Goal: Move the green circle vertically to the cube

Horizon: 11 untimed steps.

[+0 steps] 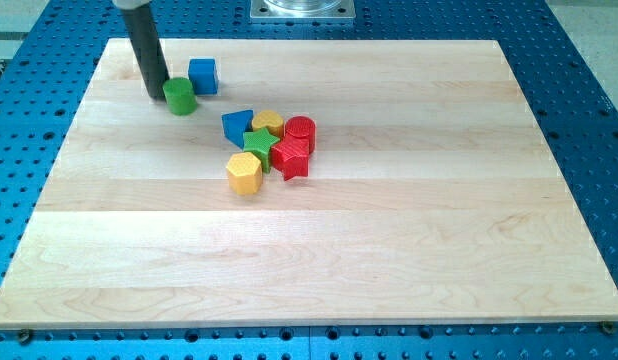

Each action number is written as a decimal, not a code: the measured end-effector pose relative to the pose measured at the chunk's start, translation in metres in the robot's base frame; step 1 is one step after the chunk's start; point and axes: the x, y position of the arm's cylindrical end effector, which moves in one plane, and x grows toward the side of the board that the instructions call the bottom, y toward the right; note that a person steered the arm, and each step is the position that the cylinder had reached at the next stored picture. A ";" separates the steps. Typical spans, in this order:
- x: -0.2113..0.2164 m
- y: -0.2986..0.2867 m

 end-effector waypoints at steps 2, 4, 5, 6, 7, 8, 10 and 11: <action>0.047 -0.002; -0.004 0.010; 0.001 0.045; -0.007 0.051; -0.007 0.070; 0.020 0.070; 0.083 0.073; 0.094 0.060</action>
